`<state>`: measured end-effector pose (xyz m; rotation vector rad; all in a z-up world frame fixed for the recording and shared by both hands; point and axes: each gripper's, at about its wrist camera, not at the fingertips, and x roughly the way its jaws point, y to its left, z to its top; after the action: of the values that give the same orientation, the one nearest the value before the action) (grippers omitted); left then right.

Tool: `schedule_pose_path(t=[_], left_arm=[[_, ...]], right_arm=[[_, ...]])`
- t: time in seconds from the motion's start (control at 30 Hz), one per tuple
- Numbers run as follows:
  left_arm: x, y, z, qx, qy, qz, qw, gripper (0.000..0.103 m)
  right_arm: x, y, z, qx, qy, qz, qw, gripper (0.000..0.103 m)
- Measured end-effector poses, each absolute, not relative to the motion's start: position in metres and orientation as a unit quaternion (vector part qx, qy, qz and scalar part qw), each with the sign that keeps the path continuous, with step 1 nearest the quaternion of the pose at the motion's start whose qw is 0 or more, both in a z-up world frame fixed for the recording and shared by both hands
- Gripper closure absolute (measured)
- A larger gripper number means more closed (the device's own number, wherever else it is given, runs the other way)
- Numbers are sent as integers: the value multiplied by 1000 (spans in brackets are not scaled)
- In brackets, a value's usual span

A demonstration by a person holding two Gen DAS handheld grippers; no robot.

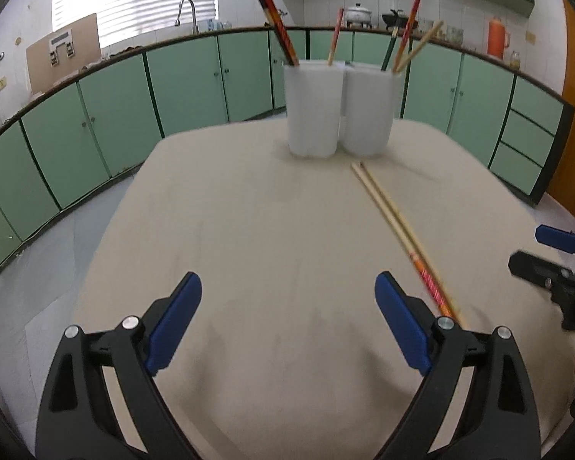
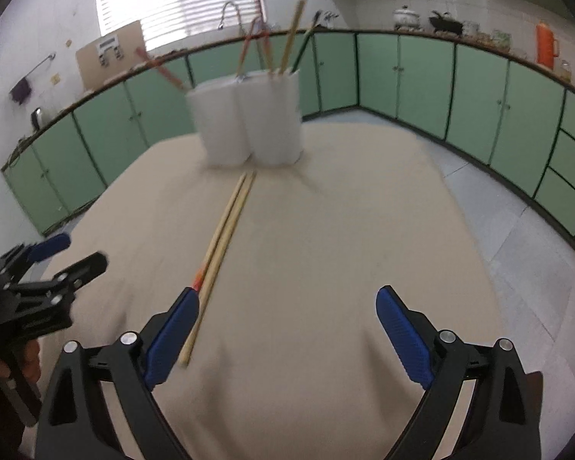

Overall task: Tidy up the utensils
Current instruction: 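Move both open tools back over the last two chopsticks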

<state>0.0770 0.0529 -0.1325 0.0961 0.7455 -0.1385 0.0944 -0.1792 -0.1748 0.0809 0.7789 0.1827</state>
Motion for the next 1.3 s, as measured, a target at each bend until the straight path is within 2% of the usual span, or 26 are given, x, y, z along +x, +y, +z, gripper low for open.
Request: schedule_pose_path(t=[0.1,0.23,0.3,0.4,0.73,1.2,1.3], left_arm=[[72,56,-137,45,372,-67,925,14],[69,59,-141,40,380,-65,922,14],[67,59,-141,40,380,-63,922,14],[66,59,-140,40,379,-62,923,14],[66,56,-139,40,379,-63,922,14],[66,55,-140,41,380,-63,922,14],[66,56,-140,41,379,-61,922,14]], right_arm=[[85,-167,-181,28,388,99,916,29],[76,-152,-186,20,395,115,911,42],[74,-143,-188,10,398,120,910,53],[73,-134,-191,3,404,130,905,61],[71,-126,-199,-26,416,128,900,66],[76,-136,-197,-3,413,128,902,66],[77,-132,-200,-6,413,127,902,74]])
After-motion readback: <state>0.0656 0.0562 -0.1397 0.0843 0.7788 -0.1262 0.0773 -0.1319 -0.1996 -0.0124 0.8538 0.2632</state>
